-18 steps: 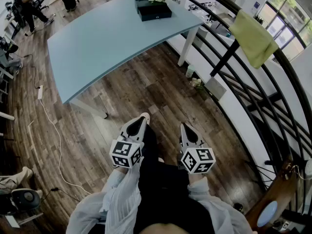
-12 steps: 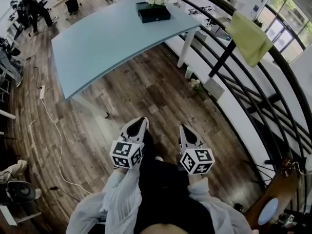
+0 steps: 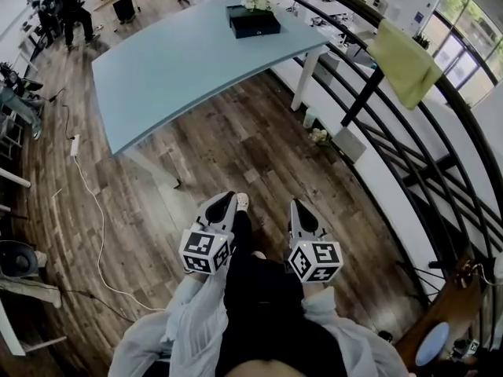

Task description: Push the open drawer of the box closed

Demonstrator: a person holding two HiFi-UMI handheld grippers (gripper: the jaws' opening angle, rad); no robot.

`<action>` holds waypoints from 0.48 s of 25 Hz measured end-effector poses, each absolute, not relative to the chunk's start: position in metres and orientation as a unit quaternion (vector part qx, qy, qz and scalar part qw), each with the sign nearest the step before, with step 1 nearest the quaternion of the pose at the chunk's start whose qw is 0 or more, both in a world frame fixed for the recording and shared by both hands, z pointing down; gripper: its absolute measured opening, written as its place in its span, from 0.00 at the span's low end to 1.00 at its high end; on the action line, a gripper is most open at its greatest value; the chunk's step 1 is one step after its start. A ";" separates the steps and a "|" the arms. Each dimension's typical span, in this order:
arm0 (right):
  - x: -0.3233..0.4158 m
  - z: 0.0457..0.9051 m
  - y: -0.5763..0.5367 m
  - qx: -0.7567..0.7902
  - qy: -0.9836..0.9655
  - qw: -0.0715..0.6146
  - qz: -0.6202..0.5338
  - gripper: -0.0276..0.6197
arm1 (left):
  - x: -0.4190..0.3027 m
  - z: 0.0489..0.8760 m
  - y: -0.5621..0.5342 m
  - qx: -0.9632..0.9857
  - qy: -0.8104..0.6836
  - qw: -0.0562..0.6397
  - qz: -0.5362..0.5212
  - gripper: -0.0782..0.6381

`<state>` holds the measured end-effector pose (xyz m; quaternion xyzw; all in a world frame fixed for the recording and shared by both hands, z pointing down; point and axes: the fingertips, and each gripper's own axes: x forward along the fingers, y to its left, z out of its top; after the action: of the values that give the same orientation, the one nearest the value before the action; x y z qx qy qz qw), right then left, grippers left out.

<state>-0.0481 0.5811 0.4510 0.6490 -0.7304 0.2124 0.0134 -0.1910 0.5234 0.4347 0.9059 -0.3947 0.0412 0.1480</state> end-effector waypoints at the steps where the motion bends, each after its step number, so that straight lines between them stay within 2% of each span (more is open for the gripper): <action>1: -0.048 0.452 0.578 0.649 -0.730 0.016 0.213 0.05 | -0.191 0.435 0.521 0.906 -0.395 0.148 0.040 0.14; 12: -0.034 0.469 0.508 0.654 -0.722 0.027 0.227 0.05 | -0.175 0.440 0.451 0.908 -0.395 0.134 0.047 0.14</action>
<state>-0.0340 0.5081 0.4694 0.6537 -0.7215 0.2266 0.0270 -0.1748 0.4508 0.4403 0.9077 -0.3950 0.0469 0.1339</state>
